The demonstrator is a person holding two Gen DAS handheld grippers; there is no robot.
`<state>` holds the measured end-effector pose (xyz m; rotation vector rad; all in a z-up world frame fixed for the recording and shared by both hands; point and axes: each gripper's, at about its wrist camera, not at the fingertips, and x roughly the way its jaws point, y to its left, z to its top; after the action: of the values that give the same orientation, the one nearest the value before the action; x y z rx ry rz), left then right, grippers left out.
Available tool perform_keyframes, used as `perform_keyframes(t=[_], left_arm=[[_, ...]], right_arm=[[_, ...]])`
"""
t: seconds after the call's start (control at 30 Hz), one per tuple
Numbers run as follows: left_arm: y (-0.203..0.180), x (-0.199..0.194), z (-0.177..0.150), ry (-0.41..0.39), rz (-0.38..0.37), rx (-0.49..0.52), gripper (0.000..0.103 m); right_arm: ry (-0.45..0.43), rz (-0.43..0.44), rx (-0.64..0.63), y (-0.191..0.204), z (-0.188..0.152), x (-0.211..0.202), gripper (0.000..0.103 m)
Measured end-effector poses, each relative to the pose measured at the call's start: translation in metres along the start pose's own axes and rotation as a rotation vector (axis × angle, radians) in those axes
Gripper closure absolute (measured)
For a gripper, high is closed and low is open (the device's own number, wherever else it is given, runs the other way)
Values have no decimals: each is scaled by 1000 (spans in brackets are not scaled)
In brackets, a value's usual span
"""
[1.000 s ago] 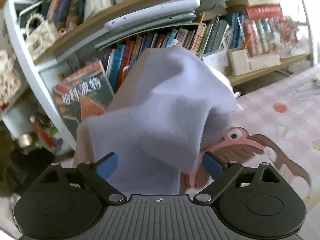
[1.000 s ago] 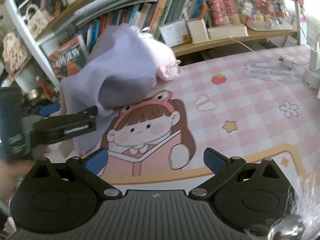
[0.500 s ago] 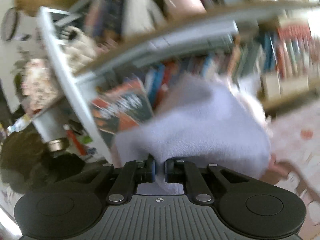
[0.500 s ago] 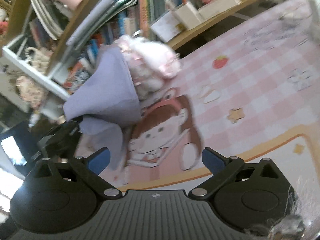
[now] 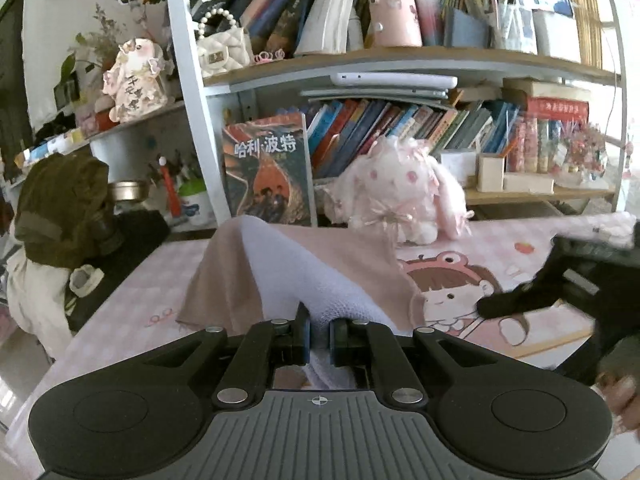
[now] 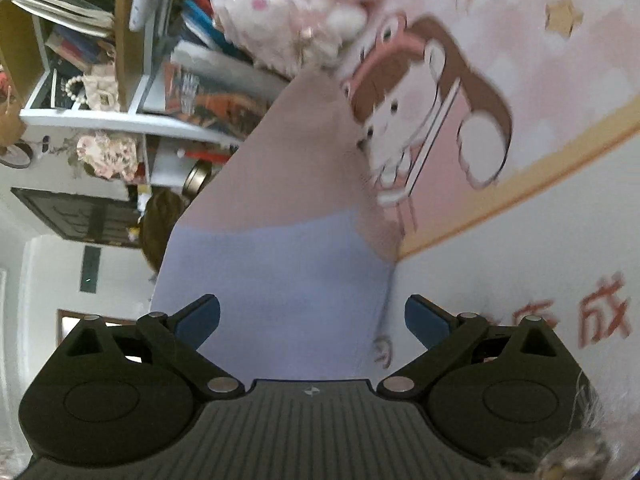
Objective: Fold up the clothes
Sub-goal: 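Grasp the lavender sweater body with the left gripper and lift it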
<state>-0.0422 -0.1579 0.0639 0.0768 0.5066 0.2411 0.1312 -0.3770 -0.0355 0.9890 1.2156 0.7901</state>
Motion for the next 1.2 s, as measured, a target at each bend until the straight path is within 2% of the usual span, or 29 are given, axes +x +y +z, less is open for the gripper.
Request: perform_keyframes(t=[0.17, 0.37, 0.4, 0.47, 0.5, 0.53, 0.6, 0.67, 0.77, 0.87, 0.93, 1.03, 1.07, 1.13, 1.17, 1.2], left_arm=[[9, -15, 18, -53, -20, -100, 95], [10, -20, 30, -78, -30, -138, 95], [9, -20, 29, -76, -26, -130, 94], [6, -20, 27, -67, -14, -102, 95], [5, -20, 27, -65, -4, -89, 94], [6, -22, 27, -71, 4, -83, 95], [7, -26, 30, -86, 15, -75, 95], [7, -29, 35, -106, 10, -49, 95], [4, -41, 49, -170, -17, -18, 95], [7, -57, 69, -261, -89, -40, 95], [9, -75, 85, -359, -180, -62, 95], [12, -102, 106, -515, -330, -106, 95], [22, -112, 111, -583, -417, -161, 95], [41, -122, 117, -665, -555, -270, 95], [52, -123, 120, -678, -604, -324, 95], [60, -118, 118, -662, -622, -362, 95]], right_arm=[[84, 37, 66, -5, -6, 16, 2], [152, 162, 226, -19, -23, 22, 3], [162, 192, 252, -20, -25, 22, 7], [165, 243, 271, -19, -26, 19, 30], [154, 249, 257, -15, -25, 15, 49], [143, 244, 237, -12, -24, 11, 54], [118, 234, 192, -8, -21, 3, 87], [88, 245, 153, -4, -17, -6, 95], [-38, 359, 111, 13, 1, -37, 96], [-172, 516, 85, 40, 24, -75, 97], [-245, 637, 59, 67, 39, -99, 97], [-282, 765, -94, 123, 44, -126, 97], [-294, 806, -145, 142, 45, -135, 97], [-318, 889, -249, 179, 48, -152, 97], [-329, 930, -301, 198, 50, -161, 97], [-341, 971, -354, 216, 52, -170, 97]])
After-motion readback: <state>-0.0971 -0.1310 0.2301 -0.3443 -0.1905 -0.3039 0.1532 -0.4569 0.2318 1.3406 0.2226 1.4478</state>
